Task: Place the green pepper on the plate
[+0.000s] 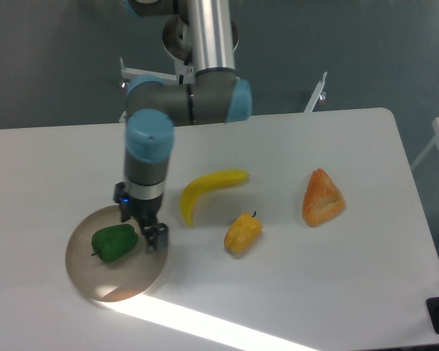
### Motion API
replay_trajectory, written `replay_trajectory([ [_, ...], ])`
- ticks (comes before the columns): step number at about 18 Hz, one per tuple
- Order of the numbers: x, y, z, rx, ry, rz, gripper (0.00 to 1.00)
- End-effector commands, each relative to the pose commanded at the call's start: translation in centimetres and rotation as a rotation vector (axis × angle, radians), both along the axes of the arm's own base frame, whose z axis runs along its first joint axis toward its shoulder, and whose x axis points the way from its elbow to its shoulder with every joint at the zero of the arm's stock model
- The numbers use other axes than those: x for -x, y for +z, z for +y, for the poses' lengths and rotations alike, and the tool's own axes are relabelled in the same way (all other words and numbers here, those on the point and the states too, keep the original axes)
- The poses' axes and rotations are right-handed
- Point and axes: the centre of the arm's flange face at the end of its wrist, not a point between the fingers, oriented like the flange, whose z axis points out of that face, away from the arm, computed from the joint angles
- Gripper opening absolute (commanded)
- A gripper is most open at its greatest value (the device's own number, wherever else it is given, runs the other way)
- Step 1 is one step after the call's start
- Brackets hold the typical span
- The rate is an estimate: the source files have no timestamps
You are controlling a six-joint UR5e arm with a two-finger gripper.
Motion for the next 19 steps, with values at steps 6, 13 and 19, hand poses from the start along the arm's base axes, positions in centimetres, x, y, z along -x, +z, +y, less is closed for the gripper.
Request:
replay_trajectory([
  [6, 8.4, 2.8, -1.6, 0.012, 0.112, 0.138, 1.00],
  [13, 13.7, 2.7, -1.6, 0.056, 0.144, 0.244, 1.00],
  [19, 15.2, 2.4, -2.1, 0.062, 0.148, 0.250, 1.00],
])
